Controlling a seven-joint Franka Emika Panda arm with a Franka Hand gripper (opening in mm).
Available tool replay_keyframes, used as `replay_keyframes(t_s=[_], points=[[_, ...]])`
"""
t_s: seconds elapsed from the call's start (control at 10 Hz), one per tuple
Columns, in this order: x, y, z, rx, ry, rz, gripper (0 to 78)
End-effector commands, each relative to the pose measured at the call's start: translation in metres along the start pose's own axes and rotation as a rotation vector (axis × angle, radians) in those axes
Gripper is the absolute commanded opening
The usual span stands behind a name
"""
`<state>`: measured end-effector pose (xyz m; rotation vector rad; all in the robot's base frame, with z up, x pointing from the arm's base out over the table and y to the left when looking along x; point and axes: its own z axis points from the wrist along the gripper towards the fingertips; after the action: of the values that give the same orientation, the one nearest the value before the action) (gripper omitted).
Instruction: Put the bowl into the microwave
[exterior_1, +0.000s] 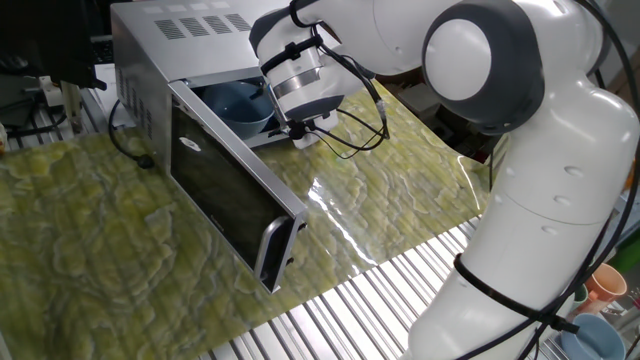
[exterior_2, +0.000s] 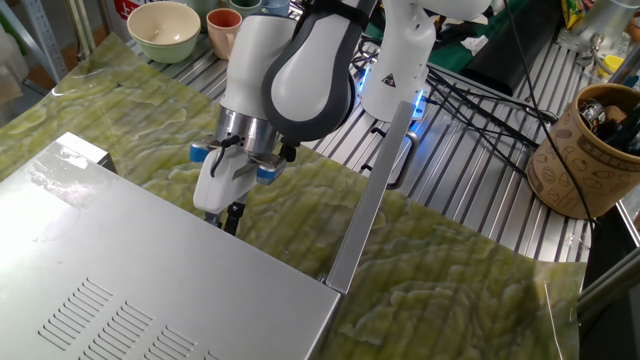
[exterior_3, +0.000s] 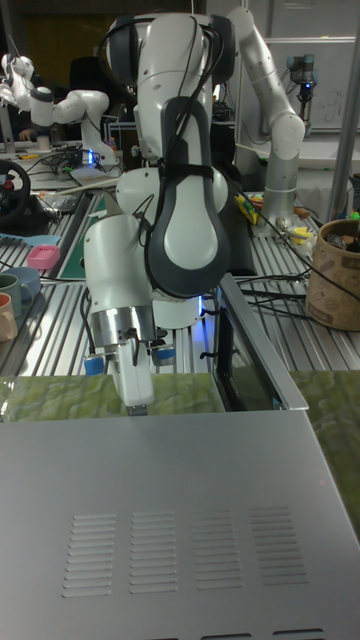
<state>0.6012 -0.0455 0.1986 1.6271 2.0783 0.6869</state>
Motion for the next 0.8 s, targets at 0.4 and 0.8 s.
replay_keyframes(t_s=[0.4,0.8], points=[[-0.012,-0.013,-0.037,0.190,0.036,-0.170,77.4],[-0.013,-0.015,-0.040,0.189,0.042,-0.149,77.4]])
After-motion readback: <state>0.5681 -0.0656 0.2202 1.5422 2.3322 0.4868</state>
